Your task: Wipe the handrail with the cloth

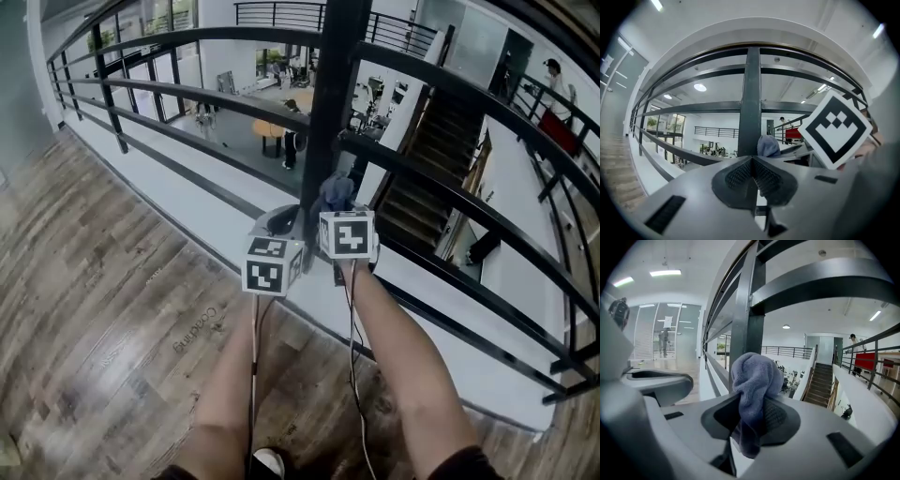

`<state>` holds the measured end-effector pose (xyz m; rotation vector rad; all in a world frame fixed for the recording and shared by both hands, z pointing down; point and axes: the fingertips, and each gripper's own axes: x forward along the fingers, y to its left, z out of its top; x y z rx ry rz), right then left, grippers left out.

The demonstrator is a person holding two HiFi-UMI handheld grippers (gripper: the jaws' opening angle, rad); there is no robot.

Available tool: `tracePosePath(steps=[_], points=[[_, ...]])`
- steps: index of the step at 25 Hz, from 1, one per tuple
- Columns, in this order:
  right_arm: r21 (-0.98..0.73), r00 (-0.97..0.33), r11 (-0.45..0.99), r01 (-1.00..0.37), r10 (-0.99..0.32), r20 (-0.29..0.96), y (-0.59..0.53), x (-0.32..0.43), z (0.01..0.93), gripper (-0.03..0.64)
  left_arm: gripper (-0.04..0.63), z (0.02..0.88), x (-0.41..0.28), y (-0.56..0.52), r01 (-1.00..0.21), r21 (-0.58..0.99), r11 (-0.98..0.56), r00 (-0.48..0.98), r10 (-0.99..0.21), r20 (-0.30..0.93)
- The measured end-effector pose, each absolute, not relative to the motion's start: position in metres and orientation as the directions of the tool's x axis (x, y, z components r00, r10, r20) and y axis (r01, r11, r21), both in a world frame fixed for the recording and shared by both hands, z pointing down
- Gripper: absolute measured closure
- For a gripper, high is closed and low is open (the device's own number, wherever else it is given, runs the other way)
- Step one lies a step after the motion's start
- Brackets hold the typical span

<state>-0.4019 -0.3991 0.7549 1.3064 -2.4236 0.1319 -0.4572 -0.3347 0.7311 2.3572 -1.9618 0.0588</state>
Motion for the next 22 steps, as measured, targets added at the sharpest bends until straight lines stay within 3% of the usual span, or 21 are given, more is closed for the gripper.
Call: tracePosePath(steps=[11, 15, 19, 22], points=[[0.028, -0.518, 0.587, -0.809, -0.735, 0.437, -0.378, -0.359, 0.758, 0.512, 0.597, 0.727, -0.400, -0.334, -0.964, 0.000, -0.267, 0.265, -0.959, 0.103], [0.063, -0.460, 0.534, -0.843, -0.777, 0.431, -0.378, -0.313, 0.758, 0.512, 0.597, 0.724, -0.374, -0.332, -0.950, -0.004, -0.311, 0.309, -0.945, 0.106], [-0.007, -0.455, 0.496, -0.868, -0.790, 0.412, -0.374, -0.272, 0.755, 0.512, 0.597, 0.718, -0.344, -0.331, -0.937, -0.011, -0.350, 0.347, -0.932, 0.106], [0.058, -0.402, 0.462, -0.885, -0.821, 0.405, -0.368, -0.235, 0.751, 0.512, 0.597, 0.713, -0.317, -0.331, -0.925, -0.068, -0.375, 0.367, -0.924, 0.106]])
